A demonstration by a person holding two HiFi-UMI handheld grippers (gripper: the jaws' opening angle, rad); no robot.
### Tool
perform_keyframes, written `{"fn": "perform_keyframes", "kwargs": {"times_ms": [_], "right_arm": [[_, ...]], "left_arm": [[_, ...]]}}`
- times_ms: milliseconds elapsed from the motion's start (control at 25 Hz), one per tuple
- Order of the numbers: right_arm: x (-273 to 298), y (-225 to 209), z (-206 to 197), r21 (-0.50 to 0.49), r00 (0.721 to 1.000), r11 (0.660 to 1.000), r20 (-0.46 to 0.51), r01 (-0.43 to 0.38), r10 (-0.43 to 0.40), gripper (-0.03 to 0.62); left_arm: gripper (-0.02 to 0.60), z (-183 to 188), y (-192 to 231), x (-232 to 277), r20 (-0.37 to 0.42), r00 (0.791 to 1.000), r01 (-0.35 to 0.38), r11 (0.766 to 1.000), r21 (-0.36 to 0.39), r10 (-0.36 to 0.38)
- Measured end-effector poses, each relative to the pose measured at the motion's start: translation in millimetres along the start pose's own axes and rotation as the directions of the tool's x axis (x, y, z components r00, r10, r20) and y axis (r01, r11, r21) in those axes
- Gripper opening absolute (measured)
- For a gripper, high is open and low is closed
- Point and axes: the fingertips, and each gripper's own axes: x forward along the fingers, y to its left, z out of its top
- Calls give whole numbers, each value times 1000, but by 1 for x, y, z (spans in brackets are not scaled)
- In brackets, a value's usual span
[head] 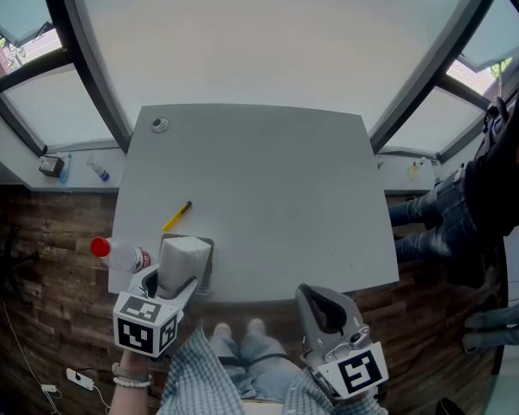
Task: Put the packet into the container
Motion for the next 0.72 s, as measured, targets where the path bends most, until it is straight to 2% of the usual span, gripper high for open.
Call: {"fn": "perform_keyframes", "kwargs": {"times_ms": [440, 720], "right_arm": [[0, 2, 1, -7, 1000, 1000, -4, 0, 0, -3], [2, 2, 0, -2, 1000, 1000, -12, 1, -1, -3]], "left_arm": [[278, -11, 4, 14, -117, 991, -66, 996, 51, 72], [279, -15, 5, 20, -157, 984, -72, 996, 50, 79]]}}
